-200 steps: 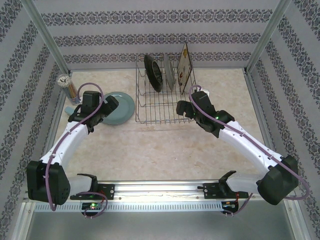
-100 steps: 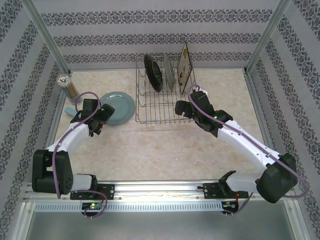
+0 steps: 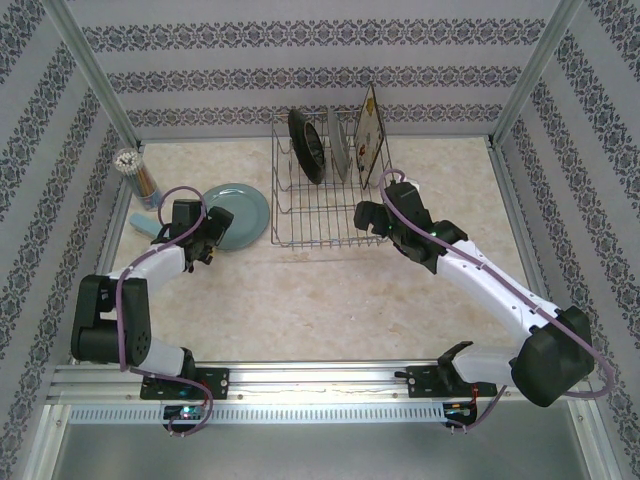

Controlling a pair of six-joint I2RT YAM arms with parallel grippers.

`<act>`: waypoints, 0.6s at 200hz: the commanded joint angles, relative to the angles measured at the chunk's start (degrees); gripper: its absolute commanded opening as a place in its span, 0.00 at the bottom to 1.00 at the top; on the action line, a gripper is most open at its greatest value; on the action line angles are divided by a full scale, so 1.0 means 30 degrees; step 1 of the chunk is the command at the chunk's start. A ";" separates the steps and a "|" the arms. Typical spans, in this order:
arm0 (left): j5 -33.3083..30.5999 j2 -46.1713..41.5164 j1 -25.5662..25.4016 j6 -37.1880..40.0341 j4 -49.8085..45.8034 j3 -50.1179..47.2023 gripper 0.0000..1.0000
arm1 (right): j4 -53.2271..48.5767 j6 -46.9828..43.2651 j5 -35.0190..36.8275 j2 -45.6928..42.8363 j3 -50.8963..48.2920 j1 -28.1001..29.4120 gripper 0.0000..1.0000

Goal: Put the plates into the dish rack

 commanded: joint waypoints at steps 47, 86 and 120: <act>0.0132 0.0066 0.0352 -0.0990 0.1435 -0.0655 0.93 | 0.0431 -0.0076 -0.0493 0.0292 -0.0470 -0.0552 0.98; -0.0274 -0.0384 0.0339 -0.0647 0.0026 -0.0810 0.93 | 0.0504 -0.0080 -0.0654 0.0351 -0.0528 -0.0670 0.98; -0.0336 -0.0843 0.0354 -0.0925 0.0942 -0.1771 0.93 | 0.0519 -0.0109 -0.0698 0.0321 -0.0583 -0.0699 0.98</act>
